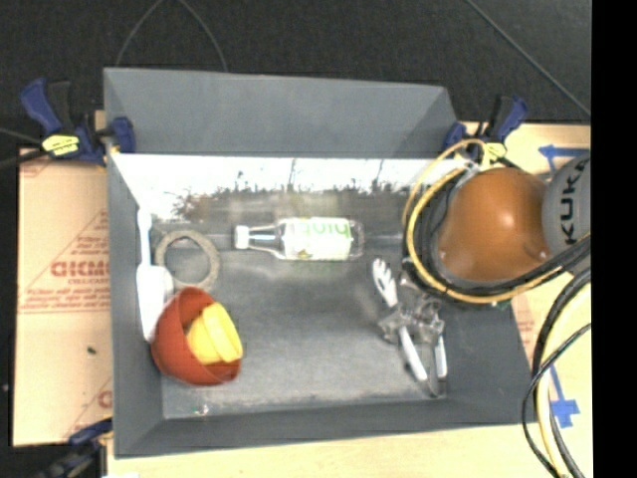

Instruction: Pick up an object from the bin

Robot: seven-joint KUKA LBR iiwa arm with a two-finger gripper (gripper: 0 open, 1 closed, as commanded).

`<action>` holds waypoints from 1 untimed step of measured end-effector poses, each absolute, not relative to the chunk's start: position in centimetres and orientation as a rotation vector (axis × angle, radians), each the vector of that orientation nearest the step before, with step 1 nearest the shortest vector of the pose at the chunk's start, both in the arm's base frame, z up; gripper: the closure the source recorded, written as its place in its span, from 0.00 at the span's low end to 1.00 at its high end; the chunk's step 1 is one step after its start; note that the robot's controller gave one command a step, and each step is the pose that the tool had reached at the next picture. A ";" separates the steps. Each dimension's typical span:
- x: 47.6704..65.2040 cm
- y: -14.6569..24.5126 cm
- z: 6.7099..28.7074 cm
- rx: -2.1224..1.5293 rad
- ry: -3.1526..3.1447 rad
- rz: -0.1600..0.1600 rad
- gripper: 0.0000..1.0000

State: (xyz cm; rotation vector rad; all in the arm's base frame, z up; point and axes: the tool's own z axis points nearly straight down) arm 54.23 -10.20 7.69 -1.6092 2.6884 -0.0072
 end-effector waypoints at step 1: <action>54.1 -10.2 10.8 -1.610 2.693 -0.001 1.00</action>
Offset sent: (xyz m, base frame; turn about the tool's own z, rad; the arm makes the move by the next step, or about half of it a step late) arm -0.0021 0.0004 0.0767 0.0006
